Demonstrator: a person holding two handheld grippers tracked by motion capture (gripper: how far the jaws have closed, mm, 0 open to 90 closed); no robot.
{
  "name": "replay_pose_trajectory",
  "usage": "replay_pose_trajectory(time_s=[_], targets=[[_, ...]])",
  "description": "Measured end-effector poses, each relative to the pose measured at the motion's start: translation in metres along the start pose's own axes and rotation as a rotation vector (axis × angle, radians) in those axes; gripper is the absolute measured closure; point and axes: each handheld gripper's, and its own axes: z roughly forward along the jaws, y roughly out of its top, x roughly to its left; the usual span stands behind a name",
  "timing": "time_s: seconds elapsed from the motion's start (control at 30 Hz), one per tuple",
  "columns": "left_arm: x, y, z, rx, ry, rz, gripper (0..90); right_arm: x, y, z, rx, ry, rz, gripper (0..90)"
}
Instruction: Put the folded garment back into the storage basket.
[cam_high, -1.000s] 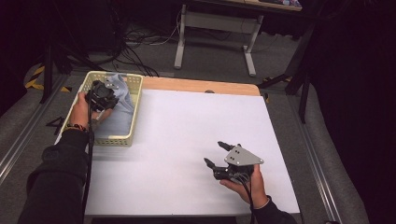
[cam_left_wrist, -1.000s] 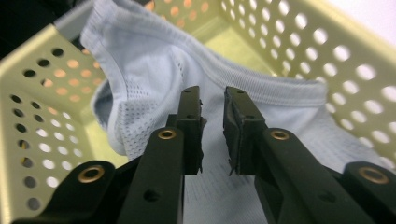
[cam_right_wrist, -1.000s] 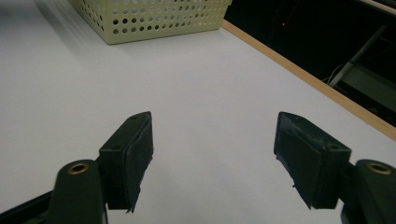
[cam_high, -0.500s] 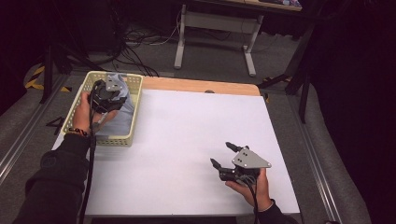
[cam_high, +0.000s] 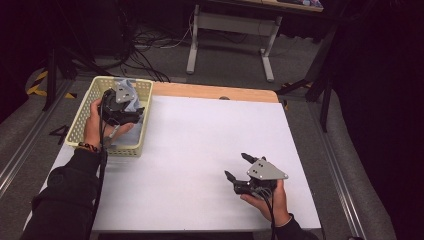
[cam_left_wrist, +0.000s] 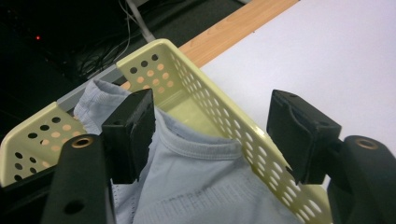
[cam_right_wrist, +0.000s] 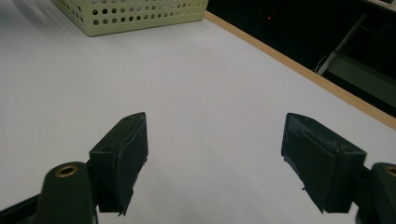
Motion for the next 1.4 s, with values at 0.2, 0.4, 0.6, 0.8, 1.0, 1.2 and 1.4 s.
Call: replay_pose_trajectory(time_s=[0.2, 0.4, 0.6, 0.8, 1.0, 1.2, 1.4], targets=[[-0.005, -0.004, -0.007, -0.039, -0.028, -0.018, 21.5, 0.001, 0.0, 0.002, 0.0, 0.012, 0.011, 23.6], [-0.015, -0.004, -0.018, -0.081, -0.03, 0.01, 14.8, 0.003, 0.0, 0.004, 0.007, 0.01, 0.017, 21.6], [-0.024, -0.005, -0.025, -0.116, -0.036, 0.014, 12.1, 0.003, 0.0, 0.004, 0.005, 0.008, 0.021, 20.1], [-0.036, -0.006, -0.033, -0.171, -0.074, 0.023, 10.5, 0.004, 0.0, 0.004, 0.001, -0.007, 0.026, 15.6], [-0.052, -0.008, -0.041, -0.22, -0.11, 0.037, 8.8, 0.003, 0.001, 0.003, -0.011, -0.006, 0.036, 12.3], [-0.069, -0.015, -0.052, -0.275, -0.161, 0.051, 9.1, 0.004, 0.002, 0.002, -0.031, 0.006, 0.046, 8.2], [-0.09, -0.024, -0.061, -0.326, -0.173, 0.068, 11.3, 0.007, 0.003, 0.001, -0.04, -0.018, 0.035, 8.5]])
